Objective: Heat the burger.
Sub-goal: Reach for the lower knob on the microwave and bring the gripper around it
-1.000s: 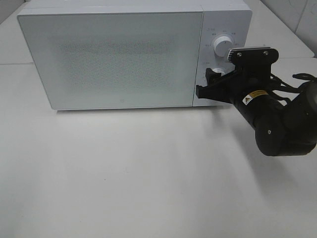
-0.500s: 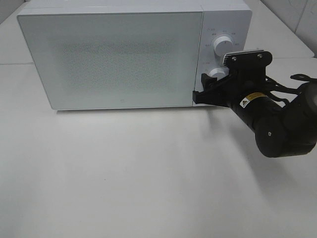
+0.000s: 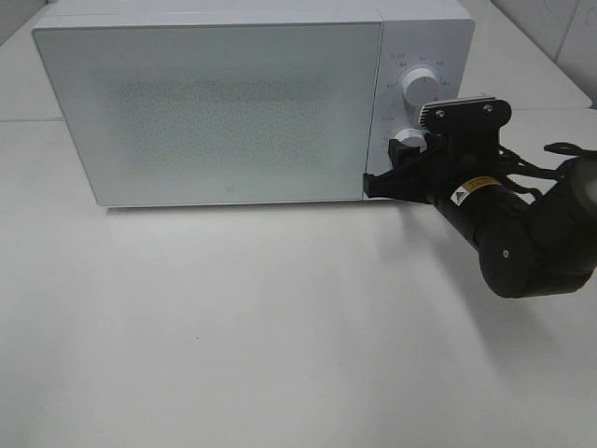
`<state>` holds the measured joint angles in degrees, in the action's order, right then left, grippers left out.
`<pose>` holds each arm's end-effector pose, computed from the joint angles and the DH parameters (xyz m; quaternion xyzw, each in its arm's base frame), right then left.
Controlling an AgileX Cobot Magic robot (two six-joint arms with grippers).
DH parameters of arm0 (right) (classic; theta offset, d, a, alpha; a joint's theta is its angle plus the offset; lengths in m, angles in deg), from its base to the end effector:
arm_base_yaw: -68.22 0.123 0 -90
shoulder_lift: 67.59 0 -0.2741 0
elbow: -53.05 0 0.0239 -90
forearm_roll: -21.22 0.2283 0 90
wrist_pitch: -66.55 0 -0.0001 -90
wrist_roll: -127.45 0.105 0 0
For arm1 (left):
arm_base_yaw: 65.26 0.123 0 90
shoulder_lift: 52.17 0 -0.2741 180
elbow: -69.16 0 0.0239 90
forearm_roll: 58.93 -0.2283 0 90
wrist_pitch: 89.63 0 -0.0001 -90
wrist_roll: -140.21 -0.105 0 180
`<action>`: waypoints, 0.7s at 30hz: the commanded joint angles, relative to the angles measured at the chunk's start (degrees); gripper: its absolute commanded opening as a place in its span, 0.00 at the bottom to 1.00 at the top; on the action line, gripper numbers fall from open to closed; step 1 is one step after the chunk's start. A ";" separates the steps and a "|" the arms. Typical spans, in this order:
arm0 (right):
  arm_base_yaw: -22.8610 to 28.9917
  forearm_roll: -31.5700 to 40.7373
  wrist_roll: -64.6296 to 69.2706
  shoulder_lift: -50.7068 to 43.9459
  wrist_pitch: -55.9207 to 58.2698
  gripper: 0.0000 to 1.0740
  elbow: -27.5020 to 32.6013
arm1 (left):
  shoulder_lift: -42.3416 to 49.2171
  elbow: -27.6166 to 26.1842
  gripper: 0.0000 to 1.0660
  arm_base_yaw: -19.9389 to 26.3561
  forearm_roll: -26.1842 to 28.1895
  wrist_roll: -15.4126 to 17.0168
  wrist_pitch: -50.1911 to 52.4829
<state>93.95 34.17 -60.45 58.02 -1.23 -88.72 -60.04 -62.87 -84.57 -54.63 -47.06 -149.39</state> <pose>0.3231 0.1315 0.1213 -0.1165 0.7365 0.0545 0.6641 -0.0037 -0.0059 0.2633 0.1956 0.8227 -0.0931 0.5256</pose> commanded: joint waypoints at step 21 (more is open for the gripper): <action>-0.40 -0.80 24.35 -0.17 -1.95 0.00 -0.97 | 1.15 0.11 0.00 0.00 0.23 -0.06 0.00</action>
<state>93.89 33.94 -43.61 58.02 -1.23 -88.72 -60.04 -62.87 -84.57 -54.63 -47.06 -149.39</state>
